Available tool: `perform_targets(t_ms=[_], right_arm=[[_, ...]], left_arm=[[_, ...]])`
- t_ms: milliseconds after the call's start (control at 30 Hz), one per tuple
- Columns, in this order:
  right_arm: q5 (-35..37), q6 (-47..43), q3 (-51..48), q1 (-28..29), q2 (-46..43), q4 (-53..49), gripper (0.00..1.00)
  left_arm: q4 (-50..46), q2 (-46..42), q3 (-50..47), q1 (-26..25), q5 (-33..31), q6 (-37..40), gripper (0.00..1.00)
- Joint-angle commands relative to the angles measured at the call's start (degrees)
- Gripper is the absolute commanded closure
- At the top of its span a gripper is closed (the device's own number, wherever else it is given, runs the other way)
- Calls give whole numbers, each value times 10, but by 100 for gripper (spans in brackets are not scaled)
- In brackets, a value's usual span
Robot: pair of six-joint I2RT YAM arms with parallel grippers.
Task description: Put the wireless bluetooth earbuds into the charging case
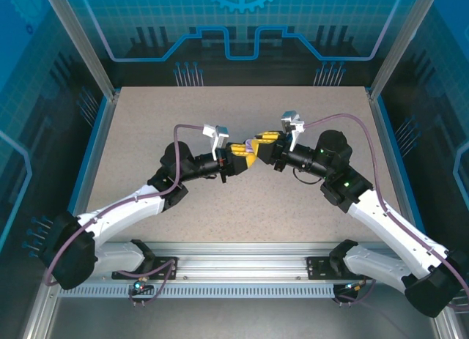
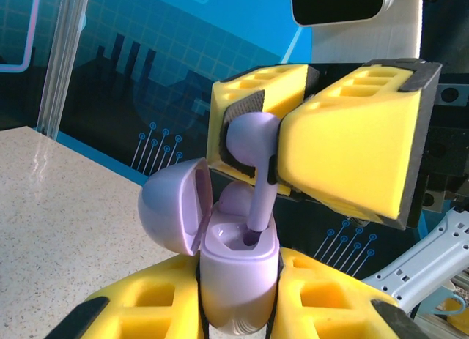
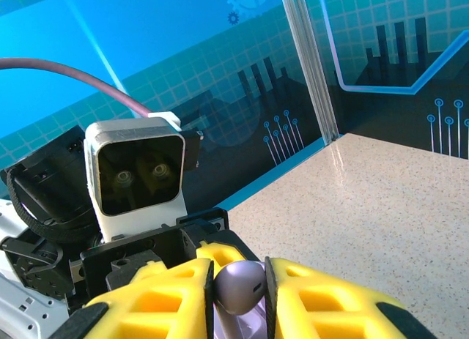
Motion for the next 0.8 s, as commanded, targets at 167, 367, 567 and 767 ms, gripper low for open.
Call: perform_targets(t_ms=[167,367,567,767], right_arm=[[10,-15,16,8,-4,-18,75],[9,-19,19,8,-3,-31,74],[8,-23,21,9,-2,-42,72],[9,-23,24,9,-1,-46,69]], left_arm=[[23,-20,9,-4,10,-2,100],[24,-21,7,-4,0,-2,100],[23,-23,6,-4,-3,-2,100],[20,-23,5,-4,-2,-1,100]])
